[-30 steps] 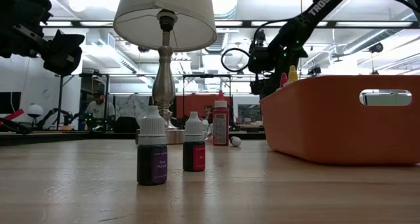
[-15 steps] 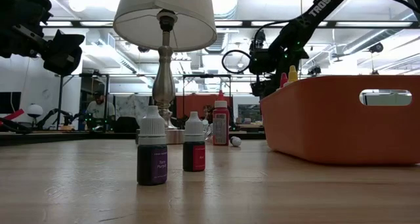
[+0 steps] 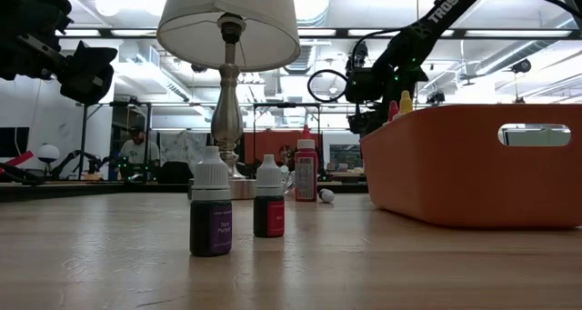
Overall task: Pick & Place food coloring
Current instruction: Put the small food coloring bottle into the orange bin
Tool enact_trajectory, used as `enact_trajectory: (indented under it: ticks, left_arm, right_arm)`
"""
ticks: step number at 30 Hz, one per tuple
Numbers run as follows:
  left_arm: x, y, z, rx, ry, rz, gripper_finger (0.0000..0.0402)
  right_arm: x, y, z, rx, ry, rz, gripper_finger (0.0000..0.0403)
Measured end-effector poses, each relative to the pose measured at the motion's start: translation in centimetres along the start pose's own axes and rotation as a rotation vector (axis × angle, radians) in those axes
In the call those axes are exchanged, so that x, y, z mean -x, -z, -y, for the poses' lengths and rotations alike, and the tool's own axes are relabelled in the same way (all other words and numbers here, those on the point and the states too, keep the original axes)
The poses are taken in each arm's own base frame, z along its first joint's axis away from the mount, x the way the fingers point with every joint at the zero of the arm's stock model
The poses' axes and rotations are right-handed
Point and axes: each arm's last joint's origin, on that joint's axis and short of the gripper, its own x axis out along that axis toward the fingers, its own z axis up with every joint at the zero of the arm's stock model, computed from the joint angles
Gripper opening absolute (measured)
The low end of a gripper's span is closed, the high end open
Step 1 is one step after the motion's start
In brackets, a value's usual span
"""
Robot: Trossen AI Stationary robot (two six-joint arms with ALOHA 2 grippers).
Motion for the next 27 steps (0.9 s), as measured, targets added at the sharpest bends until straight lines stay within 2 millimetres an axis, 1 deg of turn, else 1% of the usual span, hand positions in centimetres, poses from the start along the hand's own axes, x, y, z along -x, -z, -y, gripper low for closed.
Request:
enact_trajectory:
  ticks: [5,11,20,27]
  left_arm:
    - [0.0,0.0,0.0,0.0,0.0,0.0,0.0259]
    - [0.0,0.0,0.0,0.0,0.0,0.0,0.0259]
    - [0.0,-0.01,0.0,0.0,0.0,0.0,0.0259]
    - [0.0,-0.01,0.0,0.0,0.0,0.001,0.0258]
  right_arm:
    - [-0.09,0.12,-0.01,-0.001,-0.001,-0.005,0.0161]
    - [-0.38,0.56,-0.07,0.004,-0.005,-0.028,0.0136]
    - [-0.43,0.54,-0.06,0.017,-0.004,-0.021,0.012]
    - [-0.43,0.42,-0.04,0.021,-0.002,-0.01,0.0118]
